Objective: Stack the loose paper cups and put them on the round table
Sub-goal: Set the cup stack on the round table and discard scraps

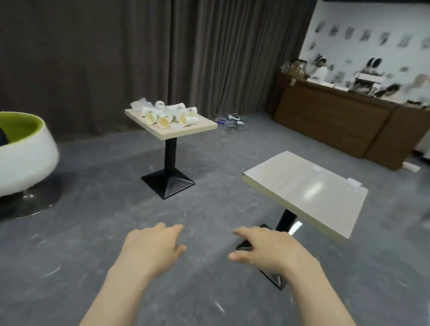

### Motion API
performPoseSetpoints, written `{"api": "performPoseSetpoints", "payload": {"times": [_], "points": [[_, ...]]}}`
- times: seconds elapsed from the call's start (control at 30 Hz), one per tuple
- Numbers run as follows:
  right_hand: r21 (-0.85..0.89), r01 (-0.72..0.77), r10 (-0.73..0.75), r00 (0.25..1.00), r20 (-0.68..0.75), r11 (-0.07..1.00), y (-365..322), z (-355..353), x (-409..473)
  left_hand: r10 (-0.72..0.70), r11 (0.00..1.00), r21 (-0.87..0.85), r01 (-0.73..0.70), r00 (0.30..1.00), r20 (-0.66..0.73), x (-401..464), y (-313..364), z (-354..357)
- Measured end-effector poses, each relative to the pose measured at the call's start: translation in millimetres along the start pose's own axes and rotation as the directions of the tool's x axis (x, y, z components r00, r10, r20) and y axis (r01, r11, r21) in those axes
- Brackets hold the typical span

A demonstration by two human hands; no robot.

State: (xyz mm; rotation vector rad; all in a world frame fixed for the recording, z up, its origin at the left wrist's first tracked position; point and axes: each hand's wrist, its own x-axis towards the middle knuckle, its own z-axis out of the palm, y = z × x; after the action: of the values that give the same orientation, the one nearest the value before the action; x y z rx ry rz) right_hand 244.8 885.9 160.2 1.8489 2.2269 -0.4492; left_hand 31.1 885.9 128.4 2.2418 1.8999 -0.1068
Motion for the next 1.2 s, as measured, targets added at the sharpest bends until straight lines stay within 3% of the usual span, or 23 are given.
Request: {"api": "performPoseSetpoints", "payload": {"times": [0.13,0.3,0.53,0.93,1.2], "points": [[0.073,-0.160,0.162,0.987,-0.016,0.984,31,-1,27,0.154,0.985,0.069,-0.156,0.987,0.038,67,19,-8],[0.131,-0.351,0.340,0.935,0.099,0.927,82,10,40,0.317,0.941,0.072,-0.331,0.935,0.160,135,58,-2],[0.195,-0.496,0.469,0.867,0.169,0.846,169,1,82,0.461,0.867,0.083,-0.492,0.854,0.242,235,126,2],[0.226,-0.502,0.484,0.865,0.134,0.835,365,-54,189,0.462,0.874,0.065,-0.482,0.865,0.195,420,268,-11],[0.296,-0.558,0.519,0.830,0.205,0.775,467,-65,258,0.484,0.854,0.055,-0.517,0.830,0.277,538,335,-5]]}}
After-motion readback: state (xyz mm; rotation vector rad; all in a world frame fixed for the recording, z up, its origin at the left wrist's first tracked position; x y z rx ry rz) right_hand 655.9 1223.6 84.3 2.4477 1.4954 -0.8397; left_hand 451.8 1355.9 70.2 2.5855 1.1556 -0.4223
